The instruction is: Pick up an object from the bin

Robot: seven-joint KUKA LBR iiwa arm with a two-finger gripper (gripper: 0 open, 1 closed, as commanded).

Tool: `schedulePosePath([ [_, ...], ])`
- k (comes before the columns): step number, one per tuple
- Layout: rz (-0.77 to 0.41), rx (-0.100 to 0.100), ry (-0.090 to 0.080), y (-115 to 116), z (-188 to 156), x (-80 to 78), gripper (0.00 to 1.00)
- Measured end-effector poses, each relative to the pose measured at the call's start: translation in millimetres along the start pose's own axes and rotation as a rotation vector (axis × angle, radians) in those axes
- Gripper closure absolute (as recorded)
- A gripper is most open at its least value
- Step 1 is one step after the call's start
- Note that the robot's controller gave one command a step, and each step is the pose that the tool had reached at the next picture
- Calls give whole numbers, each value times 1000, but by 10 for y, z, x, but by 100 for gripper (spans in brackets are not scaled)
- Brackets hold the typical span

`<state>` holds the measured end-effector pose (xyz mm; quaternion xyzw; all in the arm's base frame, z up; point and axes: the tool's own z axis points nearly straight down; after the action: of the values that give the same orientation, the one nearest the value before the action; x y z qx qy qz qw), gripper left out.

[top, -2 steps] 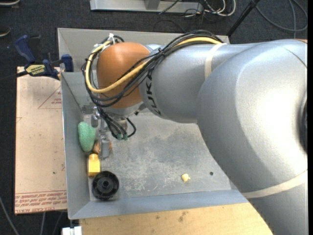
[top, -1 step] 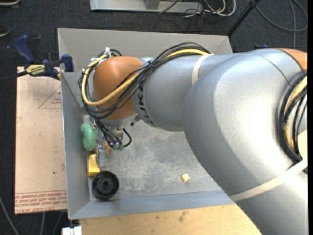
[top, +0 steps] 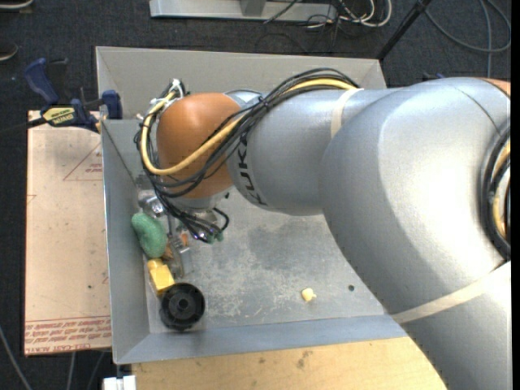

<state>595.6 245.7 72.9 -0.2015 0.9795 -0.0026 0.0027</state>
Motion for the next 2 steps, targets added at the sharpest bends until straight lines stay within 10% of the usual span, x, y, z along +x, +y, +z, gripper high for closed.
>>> schedulePosePath([
  [1, 328, -5, 12, 21, 20, 6, 100],
  [2, 348, -5, 13, 23, 19, 4, 100],
])
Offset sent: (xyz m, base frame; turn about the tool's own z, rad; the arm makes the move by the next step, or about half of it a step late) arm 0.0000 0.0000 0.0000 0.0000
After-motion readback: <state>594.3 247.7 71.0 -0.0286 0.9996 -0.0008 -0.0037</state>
